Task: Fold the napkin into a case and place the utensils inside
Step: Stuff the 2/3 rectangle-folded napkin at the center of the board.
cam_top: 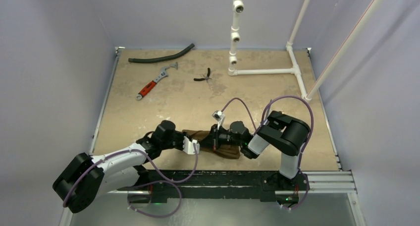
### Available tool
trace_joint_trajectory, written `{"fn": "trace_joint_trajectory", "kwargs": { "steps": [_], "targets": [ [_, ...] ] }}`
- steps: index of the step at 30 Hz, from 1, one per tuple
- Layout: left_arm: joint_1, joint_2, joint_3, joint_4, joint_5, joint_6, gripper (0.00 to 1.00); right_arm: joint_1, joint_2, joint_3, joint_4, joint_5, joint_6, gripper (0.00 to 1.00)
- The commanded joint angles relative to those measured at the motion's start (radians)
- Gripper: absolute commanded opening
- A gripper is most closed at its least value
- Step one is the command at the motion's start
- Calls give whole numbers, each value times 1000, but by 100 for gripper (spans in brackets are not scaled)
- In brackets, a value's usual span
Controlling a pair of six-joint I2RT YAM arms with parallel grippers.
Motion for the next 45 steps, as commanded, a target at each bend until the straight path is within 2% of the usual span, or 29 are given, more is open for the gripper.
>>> {"fn": "trace_joint_trajectory", "kwargs": {
  "steps": [1, 10, 16, 22, 34, 39, 42, 45],
  "targets": [
    [-4, -21, -19, 22, 12, 28, 0, -57, 5, -14, -3, 72, 96, 0],
    [-6, -13, -3, 31, 2, 4, 0, -66, 39, 104, -244, 86, 47, 0],
    [-6, 32, 76, 60, -57, -187, 0, -64, 41, 151, -383, 130, 18, 0],
    [-7, 81, 127, 101, -132, -317, 0, -53, 27, 168, -475, 165, -14, 0],
    [-7, 34, 140, 110, -170, -428, 0, -31, 64, 235, -619, 204, -28, 0],
    [-7, 9, 153, 83, -137, -451, 0, -31, 86, 255, -668, 210, -30, 0],
    [-6, -13, 152, 68, -127, -451, 10, -31, 83, 252, -672, 220, -28, 0],
    [-7, -27, 159, 37, -103, -443, 13, -31, 84, 246, -675, 221, -28, 0]
  ]
}}
